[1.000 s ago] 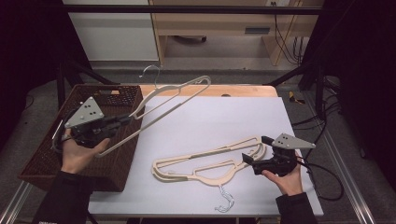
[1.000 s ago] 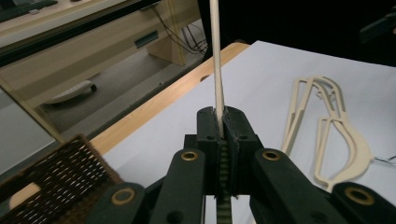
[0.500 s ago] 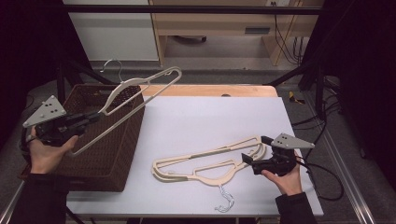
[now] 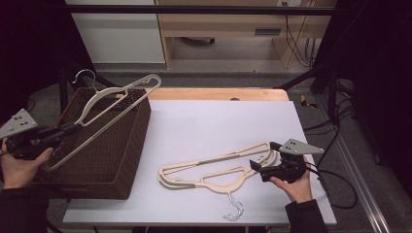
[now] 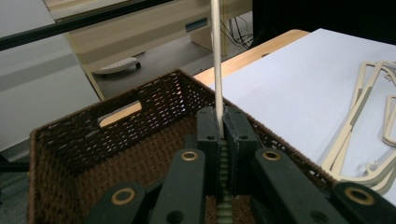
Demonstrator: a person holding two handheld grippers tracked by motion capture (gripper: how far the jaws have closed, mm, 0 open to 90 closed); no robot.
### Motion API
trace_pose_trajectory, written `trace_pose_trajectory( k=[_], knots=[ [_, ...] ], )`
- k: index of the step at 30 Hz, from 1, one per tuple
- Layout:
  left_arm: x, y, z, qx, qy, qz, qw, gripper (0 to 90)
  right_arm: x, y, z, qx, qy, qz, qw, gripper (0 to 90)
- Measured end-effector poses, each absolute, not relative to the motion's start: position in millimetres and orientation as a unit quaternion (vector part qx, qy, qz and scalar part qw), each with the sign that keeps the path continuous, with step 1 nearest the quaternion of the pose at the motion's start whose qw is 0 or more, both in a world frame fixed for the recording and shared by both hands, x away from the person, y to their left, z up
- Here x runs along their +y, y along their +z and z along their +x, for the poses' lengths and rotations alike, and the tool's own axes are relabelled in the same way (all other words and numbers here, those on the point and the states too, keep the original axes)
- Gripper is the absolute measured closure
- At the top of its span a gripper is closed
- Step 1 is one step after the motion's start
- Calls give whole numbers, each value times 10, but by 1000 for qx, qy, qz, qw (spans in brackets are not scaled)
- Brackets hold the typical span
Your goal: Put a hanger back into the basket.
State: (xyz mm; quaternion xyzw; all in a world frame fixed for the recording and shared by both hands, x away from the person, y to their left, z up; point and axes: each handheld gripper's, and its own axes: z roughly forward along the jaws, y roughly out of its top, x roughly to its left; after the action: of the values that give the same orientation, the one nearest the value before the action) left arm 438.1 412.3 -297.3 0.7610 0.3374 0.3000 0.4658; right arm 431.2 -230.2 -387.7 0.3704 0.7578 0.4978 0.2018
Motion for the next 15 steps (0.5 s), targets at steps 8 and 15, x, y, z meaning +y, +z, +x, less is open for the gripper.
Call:
trace_pose_trajectory(
  k=[8, 15],
  knots=[
    [4353, -3061, 4331, 352, 296, 753, 470, 854, -2307, -3871, 4307, 757, 498, 372, 201, 22],
    [4514, -3145, 4315, 363, 291, 756, 460, 854, -2305, -3872, 4308, 757, 497, 372, 202, 24]
  ],
)
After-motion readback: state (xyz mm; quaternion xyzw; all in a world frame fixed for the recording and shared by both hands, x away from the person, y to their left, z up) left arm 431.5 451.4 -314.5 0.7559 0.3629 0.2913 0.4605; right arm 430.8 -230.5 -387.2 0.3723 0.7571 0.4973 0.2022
